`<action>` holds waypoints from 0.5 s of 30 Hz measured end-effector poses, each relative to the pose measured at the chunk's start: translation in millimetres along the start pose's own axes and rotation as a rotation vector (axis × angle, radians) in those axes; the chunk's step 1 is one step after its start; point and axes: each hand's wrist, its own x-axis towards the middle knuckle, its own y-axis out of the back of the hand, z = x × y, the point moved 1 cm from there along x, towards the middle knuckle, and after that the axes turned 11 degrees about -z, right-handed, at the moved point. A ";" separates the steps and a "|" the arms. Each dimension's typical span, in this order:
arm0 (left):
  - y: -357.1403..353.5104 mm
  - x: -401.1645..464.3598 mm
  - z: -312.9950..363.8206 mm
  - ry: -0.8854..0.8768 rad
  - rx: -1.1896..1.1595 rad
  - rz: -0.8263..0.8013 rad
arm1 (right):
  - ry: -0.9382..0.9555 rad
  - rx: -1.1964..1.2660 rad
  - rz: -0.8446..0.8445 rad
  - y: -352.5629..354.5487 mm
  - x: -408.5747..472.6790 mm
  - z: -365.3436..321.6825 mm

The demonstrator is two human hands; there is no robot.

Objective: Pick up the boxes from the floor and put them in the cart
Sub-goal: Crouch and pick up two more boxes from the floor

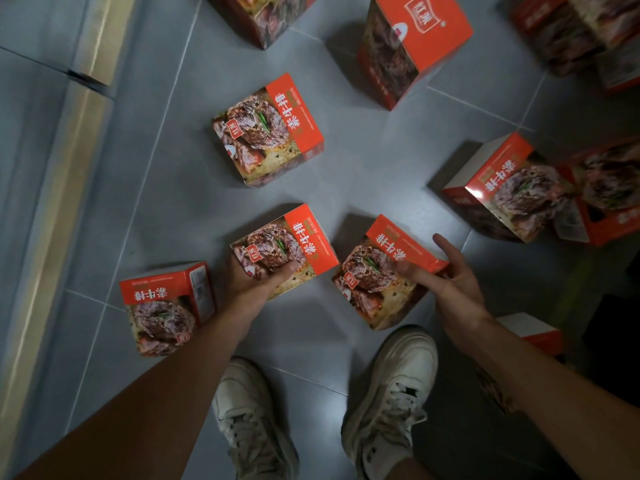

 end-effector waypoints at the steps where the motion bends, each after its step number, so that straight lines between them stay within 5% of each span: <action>1: -2.9 -0.2 -0.3 -0.019 -0.006 0.007 | -0.007 0.000 0.000 -1.8 -1.9 -0.8; 10: -15.1 -5.7 7.2 -0.129 -0.138 0.051 | -0.040 -0.032 -0.018 -6.5 -19.9 -6.1; 15: -6.6 -27.5 40.4 -0.199 0.149 0.067 | -0.002 -0.088 -0.025 -6.1 -47.7 -28.8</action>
